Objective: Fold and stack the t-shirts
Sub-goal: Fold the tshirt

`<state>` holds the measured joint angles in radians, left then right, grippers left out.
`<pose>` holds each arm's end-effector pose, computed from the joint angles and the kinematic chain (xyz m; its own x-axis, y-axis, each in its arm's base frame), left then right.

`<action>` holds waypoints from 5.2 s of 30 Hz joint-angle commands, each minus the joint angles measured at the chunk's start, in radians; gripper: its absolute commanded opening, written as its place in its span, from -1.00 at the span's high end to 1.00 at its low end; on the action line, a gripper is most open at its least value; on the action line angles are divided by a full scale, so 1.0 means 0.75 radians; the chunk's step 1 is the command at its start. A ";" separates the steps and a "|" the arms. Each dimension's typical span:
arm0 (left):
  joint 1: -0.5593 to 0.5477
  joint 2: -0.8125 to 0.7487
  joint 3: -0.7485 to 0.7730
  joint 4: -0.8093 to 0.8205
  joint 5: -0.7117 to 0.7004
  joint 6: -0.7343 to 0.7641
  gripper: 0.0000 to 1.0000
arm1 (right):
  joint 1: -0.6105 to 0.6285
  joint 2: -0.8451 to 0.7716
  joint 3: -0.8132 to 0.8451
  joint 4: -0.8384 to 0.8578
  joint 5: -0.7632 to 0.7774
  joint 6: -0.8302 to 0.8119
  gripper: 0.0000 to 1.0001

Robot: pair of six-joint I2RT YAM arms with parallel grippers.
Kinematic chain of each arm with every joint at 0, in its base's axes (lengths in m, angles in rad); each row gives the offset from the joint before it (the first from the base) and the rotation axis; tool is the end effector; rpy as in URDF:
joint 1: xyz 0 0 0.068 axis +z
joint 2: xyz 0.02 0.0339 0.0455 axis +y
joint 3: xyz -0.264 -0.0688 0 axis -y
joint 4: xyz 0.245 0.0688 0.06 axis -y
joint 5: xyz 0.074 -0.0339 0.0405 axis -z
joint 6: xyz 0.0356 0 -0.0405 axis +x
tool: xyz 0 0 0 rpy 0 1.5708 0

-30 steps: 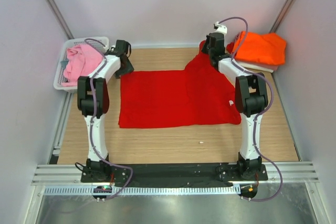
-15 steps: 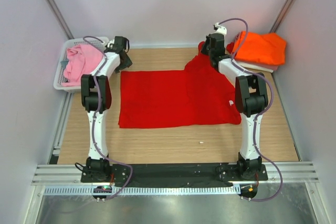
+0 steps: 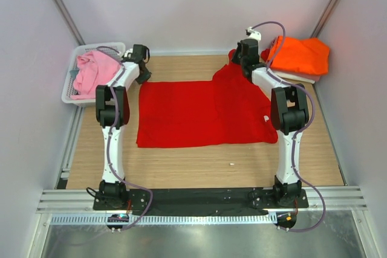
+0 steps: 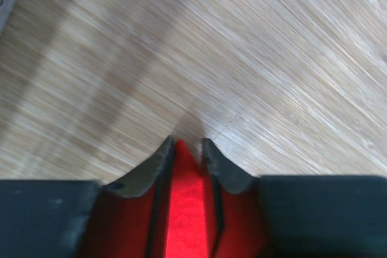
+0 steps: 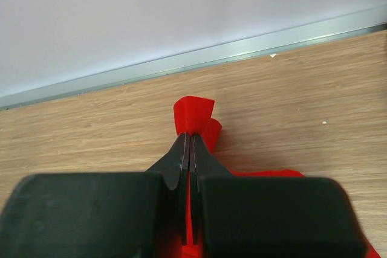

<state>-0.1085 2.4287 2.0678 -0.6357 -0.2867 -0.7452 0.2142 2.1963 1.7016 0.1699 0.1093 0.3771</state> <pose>0.5268 -0.0473 0.1650 -0.5803 -0.5911 -0.5602 -0.6019 0.7747 -0.1938 0.5112 0.1072 0.2291 -0.3305 0.3027 -0.8939 0.0123 0.9485 0.3166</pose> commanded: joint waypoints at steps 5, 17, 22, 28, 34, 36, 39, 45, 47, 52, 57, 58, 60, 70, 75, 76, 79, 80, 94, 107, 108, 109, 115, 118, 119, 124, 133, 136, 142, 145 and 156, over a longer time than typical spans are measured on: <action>0.004 0.057 0.012 -0.005 0.051 -0.025 0.99 | -0.001 -0.053 0.022 0.017 -0.001 -0.004 0.97; -0.003 -0.123 -0.063 -0.166 0.030 0.016 1.00 | 0.001 -0.132 0.042 0.050 -0.129 -0.073 0.97; -0.007 -0.217 -0.080 -0.271 0.000 0.077 1.00 | 0.001 -0.196 0.026 -0.030 -0.236 -0.114 0.97; -0.009 -0.387 -0.198 -0.328 0.020 0.098 1.00 | 0.001 -0.394 -0.123 -0.149 -0.258 -0.169 0.97; -0.011 -0.589 -0.439 -0.302 0.022 0.124 1.00 | 0.003 -0.621 -0.364 -0.206 -0.313 -0.247 0.97; -0.011 -0.636 -0.527 -0.296 0.020 0.130 1.00 | 0.001 -0.713 -0.464 -0.208 -0.307 -0.263 0.97; -0.011 -0.714 -0.638 -0.277 0.016 0.139 1.00 | 0.003 -0.807 -0.581 -0.214 -0.289 -0.268 0.97; -0.011 -0.837 -0.777 -0.259 0.020 0.149 1.00 | 0.003 -1.042 -0.798 -0.253 -0.207 -0.270 0.97; -0.015 -0.872 -0.820 -0.253 0.022 0.149 1.00 | 0.003 -1.120 -0.865 -0.269 -0.166 -0.268 0.97; -0.037 -0.909 -0.881 -0.249 0.012 0.151 1.00 | 0.003 -1.253 -0.980 -0.310 -0.027 -0.245 0.97; -0.070 -0.927 -0.906 -0.251 -0.006 0.151 1.00 | 0.003 -1.388 -1.052 -0.368 0.150 -0.186 0.97; -0.074 -0.931 -0.908 -0.253 -0.008 0.151 1.00 | 0.003 -1.409 -1.078 -0.380 0.183 -0.176 0.97; -0.090 -0.933 -0.910 -0.253 -0.015 0.151 1.00 | -0.001 -1.490 -1.115 -0.378 0.245 -0.147 0.97; -0.140 -0.941 -0.928 -0.318 -0.074 0.143 1.00 | 0.001 -1.632 -1.205 -0.455 0.257 -0.082 0.97; -0.170 -1.027 -1.041 -0.369 -0.096 0.122 1.00 | 0.001 -1.658 -1.295 -0.507 0.410 0.027 0.97; -0.174 -1.041 -1.096 -0.379 -0.104 0.110 1.00 | 0.001 -1.650 -1.311 -0.545 0.437 0.049 0.95; -0.183 -1.099 -1.170 -0.449 -0.062 0.090 0.89 | 0.001 -1.605 -1.299 -0.719 0.592 0.206 0.16; -0.187 -1.111 -1.210 -0.459 -0.023 0.106 0.76 | -0.001 -1.585 -1.299 -0.748 0.623 0.276 -0.25; -0.219 -1.023 -1.012 -0.339 0.079 0.143 -0.23 | 0.136 -1.359 -1.318 -0.523 0.229 0.379 -0.57; -0.311 -0.739 -1.120 -0.240 0.086 0.067 -0.04 | 0.160 -0.515 -0.766 -0.732 0.104 0.315 -0.59; -0.324 -0.749 -1.147 -0.238 0.098 0.059 -0.03 | 0.158 -0.404 -0.638 -0.754 0.088 0.287 -0.59; -0.354 -0.779 -1.178 -0.236 0.106 0.055 -0.02 | 0.160 -0.352 -0.570 -0.801 0.073 0.277 -0.59; -0.550 -0.982 -1.456 -0.226 0.202 -0.074 -0.03 | 0.162 0.116 0.056 -0.918 -0.080 0.252 -0.58; -0.700 -1.072 -1.605 -0.188 0.300 -0.235 -0.03 | 0.164 0.367 0.424 -0.900 -0.259 0.244 -0.58; -0.747 -1.127 -1.636 -0.131 0.331 -0.290 -0.03 | 0.170 0.421 0.585 -0.873 -0.315 0.248 -0.57; -1.117 -1.166 -1.655 0.056 0.484 -0.610 -0.03 | 0.211 0.677 0.836 -0.512 -0.626 0.372 -0.75; -1.344 -1.119 -1.358 -0.154 0.497 -0.626 -0.13 | 0.216 0.651 0.753 -0.194 -0.708 0.340 -0.82; -1.344 -1.182 -1.262 -0.346 0.393 -0.581 -0.15 | 0.205 0.465 0.530 -0.145 -0.627 0.277 -0.82; -1.256 -1.270 -0.770 -0.955 -0.134 -0.310 -0.22 | 0.207 0.179 0.235 -0.126 -0.502 0.123 -0.82; -1.177 -1.309 -0.632 -1.093 -0.341 -0.181 -0.40 | 0.207 0.075 0.108 -0.096 -0.418 0.062 -0.82; -0.788 -1.520 -1.118 -0.526 -0.002 -0.084 -0.33 | 0.213 -0.109 -0.045 -0.218 -0.263 0.072 -0.73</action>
<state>-0.6926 1.3018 1.3579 -1.2129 -0.4755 -0.8032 0.3683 2.2631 1.6985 0.0700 -0.1913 0.4469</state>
